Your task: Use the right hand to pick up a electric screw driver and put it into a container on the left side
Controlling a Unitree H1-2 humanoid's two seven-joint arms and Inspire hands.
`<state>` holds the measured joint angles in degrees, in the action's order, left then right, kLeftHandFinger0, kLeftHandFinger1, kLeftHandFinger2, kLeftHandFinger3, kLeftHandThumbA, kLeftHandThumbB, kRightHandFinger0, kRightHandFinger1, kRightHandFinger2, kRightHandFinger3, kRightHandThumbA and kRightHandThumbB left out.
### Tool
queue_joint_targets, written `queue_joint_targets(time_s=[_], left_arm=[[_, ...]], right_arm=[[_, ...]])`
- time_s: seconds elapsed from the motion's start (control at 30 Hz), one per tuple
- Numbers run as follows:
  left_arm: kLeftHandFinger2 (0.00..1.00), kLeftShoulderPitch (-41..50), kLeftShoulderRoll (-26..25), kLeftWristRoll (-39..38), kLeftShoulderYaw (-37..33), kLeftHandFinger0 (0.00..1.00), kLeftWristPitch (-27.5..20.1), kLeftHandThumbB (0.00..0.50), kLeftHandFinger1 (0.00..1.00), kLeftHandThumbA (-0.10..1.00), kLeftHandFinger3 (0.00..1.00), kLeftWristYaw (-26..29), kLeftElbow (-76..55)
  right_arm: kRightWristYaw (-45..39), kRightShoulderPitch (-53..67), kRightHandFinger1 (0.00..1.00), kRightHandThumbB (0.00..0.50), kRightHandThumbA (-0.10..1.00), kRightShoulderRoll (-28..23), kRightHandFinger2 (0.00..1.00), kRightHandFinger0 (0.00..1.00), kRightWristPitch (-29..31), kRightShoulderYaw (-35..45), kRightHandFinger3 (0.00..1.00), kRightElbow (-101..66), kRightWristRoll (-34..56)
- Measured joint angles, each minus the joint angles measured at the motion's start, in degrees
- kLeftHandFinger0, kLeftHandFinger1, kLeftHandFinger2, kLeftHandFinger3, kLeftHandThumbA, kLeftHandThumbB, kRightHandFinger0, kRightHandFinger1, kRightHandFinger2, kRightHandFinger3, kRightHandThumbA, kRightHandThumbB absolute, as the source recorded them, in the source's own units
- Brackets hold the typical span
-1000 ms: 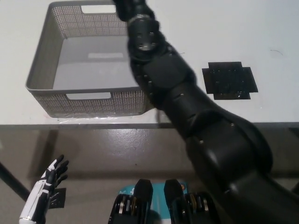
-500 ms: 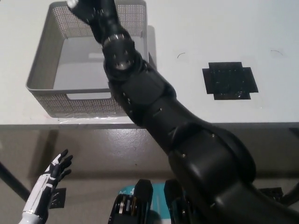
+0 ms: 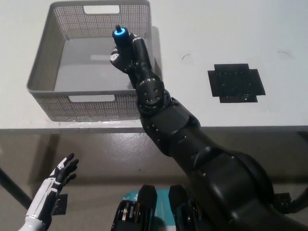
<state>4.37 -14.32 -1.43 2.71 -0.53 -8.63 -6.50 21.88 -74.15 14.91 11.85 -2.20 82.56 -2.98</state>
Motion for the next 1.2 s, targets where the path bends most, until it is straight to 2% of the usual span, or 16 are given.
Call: queue_joint_targets(time_s=[0.03, 0.13, 0.2, 0.23, 0.27, 0.3, 0.33, 0.37, 0.43, 0.57, 0.73, 0.8, 0.9, 1.07, 1.17, 1.2], left_arm=[[1.0, 0.1, 0.0, 0.0, 0.0, 1.0, 0.0, 0.28, 1.0, 1.0, 1.0, 0.0, 0.0], [1.0, 2.1, 0.1, 0.1, -0.6, 1.0, -0.1, 0.111, 1.0, 1.0, 1.0, 0.0, -0.2], [1.0, 3.2, 0.4, 0.0, -0.8, 1.0, 0.0, 0.093, 1.0, 1.0, 1.0, -0.1, -0.1], [1.0, 3.9, 0.8, -0.2, -0.9, 1.0, 0.0, 0.091, 1.0, 1.0, 1.0, -0.1, -0.1], [1.0, 4.3, 1.1, -0.3, -1.0, 1.0, 0.1, 0.092, 1.0, 1.0, 1.0, -0.2, 0.1], [1.0, 4.4, 1.2, -0.4, -1.0, 1.0, 0.1, 0.099, 1.0, 1.0, 1.0, -0.2, 0.3], [1.0, 4.4, 1.3, -0.5, -1.0, 1.0, 0.2, 0.121, 1.0, 1.0, 1.0, -0.2, 0.5], [1.0, 4.2, 1.4, -0.6, -1.1, 1.0, 0.4, 0.116, 1.0, 1.0, 1.0, -0.3, 0.6], [1.0, 3.7, 1.6, -0.6, -1.5, 1.0, 0.4, 0.117, 1.0, 1.0, 1.0, -0.4, 0.8], [1.0, 3.0, 1.5, -0.6, -2.0, 1.0, 0.5, 0.11, 1.0, 1.0, 1.0, -0.9, 1.1], [1.0, 2.9, 1.5, -0.2, -2.8, 1.0, 0.5, 0.086, 1.0, 1.0, 1.0, -1.4, 1.6], [1.0, 3.0, 1.5, -0.2, -2.9, 1.0, 0.5, 0.092, 1.0, 1.0, 1.0, -1.4, 1.7], [1.0, 3.2, 1.5, 0.0, -3.4, 1.0, 0.4, 0.144, 1.0, 1.0, 1.0, -1.7, 1.7], [1.0, 3.3, 1.4, 0.3, -4.3, 1.0, 0.4, 0.207, 1.0, 1.0, 1.0, -1.8, 1.7], [1.0, 3.4, 1.2, 0.5, -4.5, 1.0, 0.4, 0.222, 1.0, 1.0, 1.0, -1.8, 1.7], [1.0, 3.4, 1.2, 0.5, -4.5, 1.0, 0.3, 0.234, 1.0, 1.0, 1.0, -1.8, 1.7]], right_arm=[[0.0, 0.1, 0.34, 0.145, -0.1, 0.1, 0.71, 0.0, -0.1, -0.2, 0.74, 0.0, -0.1], [0.0, 1.2, 0.36, 0.139, -0.1, 0.4, 0.74, 0.0, -0.2, -1.3, 0.77, -0.4, -0.6], [0.0, 1.5, 0.37, 0.169, -0.1, 0.2, 0.77, 0.0, -0.1, -1.5, 0.78, -0.5, -0.7], [0.0, 1.7, 0.43, 0.193, -0.1, 0.1, 0.82, 0.06, -0.1, -1.6, 0.8, -0.6, -0.9], [0.0, 1.8, 0.67, 0.279, 0.09, 0.0, 1.0, 0.28, -0.1, -1.7, 1.0, -0.7, -0.9], [0.1, 2.0, 0.79, 0.314, 0.26, -0.1, 1.0, 0.48, 0.0, -1.7, 1.0, -0.7, -1.0], [0.0, 2.1, 1.0, 0.37, 0.41, -0.1, 1.0, 0.79, 0.2, -1.6, 1.0, -0.8, -0.9], [-0.3, 2.5, 1.0, 0.466, 0.54, -0.1, 1.0, 1.0, 0.5, -1.5, 1.0, -1.1, -0.9], [-1.9, 3.0, 1.0, 0.496, 0.65, -0.5, 1.0, 1.0, 1.4, -1.0, 1.0, -1.8, -0.7], [-6.3, 3.4, 1.0, 0.5, 0.8, -1.4, 1.0, 1.0, 2.4, -0.3, 1.0, -2.3, 0.1], [-9.6, 3.5, 1.0, 0.488, 0.83, -2.0, 1.0, 1.0, 3.3, 0.2, 1.0, -2.4, 0.4], [-10.4, 3.5, 1.0, 0.462, 0.83, -2.1, 1.0, 1.0, 3.6, 0.6, 1.0, -2.5, 0.6], [-11.7, 3.6, 1.0, 0.5, 0.92, -2.2, 1.0, 1.0, 4.1, 1.3, 1.0, -2.9, 0.9], [-12.8, 4.1, 1.0, 0.5, 0.95, -2.6, 1.0, 1.0, 4.5, 1.4, 1.0, -4.4, 1.2], [-12.9, 4.8, 1.0, 0.495, 0.94, -3.5, 1.0, 1.0, 4.8, 1.6, 1.0, -7.1, 1.4], [-13.0, 5.1, 1.0, 0.478, 0.93, -3.9, 1.0, 1.0, 4.8, 1.7, 1.0, -8.2, 1.4]])
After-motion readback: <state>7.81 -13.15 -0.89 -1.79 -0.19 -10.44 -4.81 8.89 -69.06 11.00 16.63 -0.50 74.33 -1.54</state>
